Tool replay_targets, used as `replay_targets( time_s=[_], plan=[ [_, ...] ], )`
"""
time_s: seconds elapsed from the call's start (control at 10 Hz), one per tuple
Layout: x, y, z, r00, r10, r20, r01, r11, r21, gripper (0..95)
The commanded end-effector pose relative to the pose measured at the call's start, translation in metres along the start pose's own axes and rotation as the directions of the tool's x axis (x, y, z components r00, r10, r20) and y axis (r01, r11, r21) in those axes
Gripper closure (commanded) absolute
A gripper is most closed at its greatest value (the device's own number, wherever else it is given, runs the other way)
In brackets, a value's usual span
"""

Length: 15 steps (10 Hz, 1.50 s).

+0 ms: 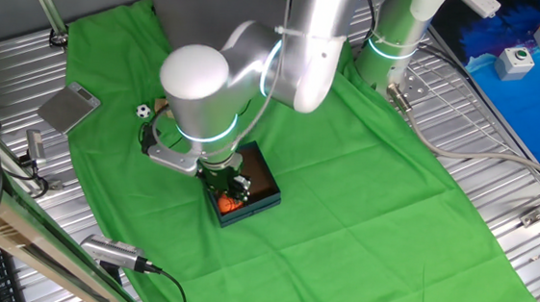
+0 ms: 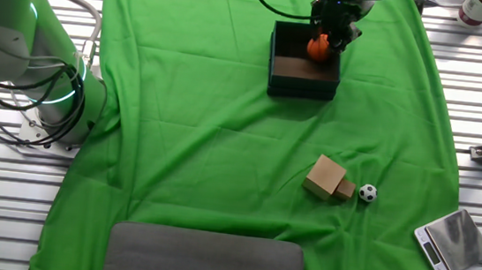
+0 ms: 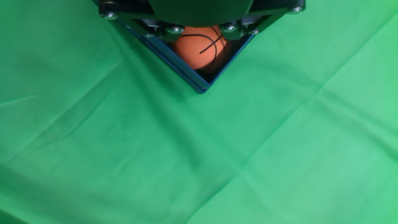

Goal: Take everything out of the gift box

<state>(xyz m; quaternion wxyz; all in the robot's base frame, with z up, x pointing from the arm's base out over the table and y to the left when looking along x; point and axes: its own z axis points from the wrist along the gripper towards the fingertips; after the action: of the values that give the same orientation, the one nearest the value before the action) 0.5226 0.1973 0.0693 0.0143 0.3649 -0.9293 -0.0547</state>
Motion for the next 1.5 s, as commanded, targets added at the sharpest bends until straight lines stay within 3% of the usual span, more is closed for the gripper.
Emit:
replay_targets(
  time_s=[0.1,0.3,0.5,0.7,0.9,1.5],
  plan=[
    [0.000,0.003,-0.021,1.000,-0.012,-0.015,0.012,1.000,-0.013,95.0],
    [0.001,0.006,-0.043,0.999,-0.017,-0.037,0.015,0.999,-0.030,95.0],
    [0.002,0.007,-0.047,0.999,-0.013,-0.047,0.012,1.000,-0.019,95.0],
    [0.003,0.005,-0.033,0.999,-0.006,-0.038,0.005,1.000,-0.019,95.0],
    [0.001,0.005,-0.026,0.999,-0.010,-0.035,0.009,1.000,-0.018,57.0],
    [0.000,0.001,-0.001,1.000,-0.025,-0.011,0.025,1.000,-0.003,57.0]
  ],
)
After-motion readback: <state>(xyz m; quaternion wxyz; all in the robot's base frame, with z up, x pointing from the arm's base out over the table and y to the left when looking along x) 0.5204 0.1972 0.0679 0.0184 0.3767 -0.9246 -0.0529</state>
